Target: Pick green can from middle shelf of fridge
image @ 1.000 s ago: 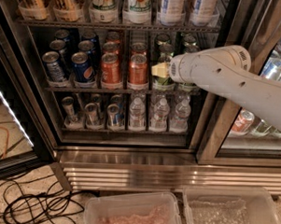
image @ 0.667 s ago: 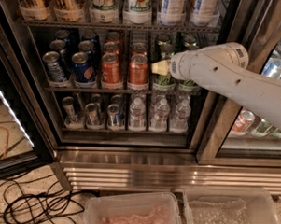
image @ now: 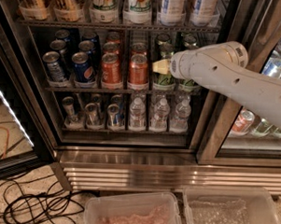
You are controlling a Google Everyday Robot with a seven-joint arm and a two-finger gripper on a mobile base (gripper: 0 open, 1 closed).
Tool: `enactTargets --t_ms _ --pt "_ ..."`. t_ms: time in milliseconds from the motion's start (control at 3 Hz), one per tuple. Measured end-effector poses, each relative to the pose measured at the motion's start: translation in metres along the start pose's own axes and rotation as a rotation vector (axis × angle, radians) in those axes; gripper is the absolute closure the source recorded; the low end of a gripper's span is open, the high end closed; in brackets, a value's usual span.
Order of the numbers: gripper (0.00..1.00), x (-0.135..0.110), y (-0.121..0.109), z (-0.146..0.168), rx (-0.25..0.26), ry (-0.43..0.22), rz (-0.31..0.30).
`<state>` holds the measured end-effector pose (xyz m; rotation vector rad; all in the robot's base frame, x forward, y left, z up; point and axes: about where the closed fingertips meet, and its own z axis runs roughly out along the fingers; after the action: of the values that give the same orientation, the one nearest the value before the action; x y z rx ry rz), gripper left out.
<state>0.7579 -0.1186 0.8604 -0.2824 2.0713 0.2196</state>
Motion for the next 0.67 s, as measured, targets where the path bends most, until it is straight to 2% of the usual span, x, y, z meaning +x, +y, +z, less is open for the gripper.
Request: enactTargets --t_ms 667 --pt "0.96 0.0000 0.0000 0.0000 0.000 0.000 0.000"
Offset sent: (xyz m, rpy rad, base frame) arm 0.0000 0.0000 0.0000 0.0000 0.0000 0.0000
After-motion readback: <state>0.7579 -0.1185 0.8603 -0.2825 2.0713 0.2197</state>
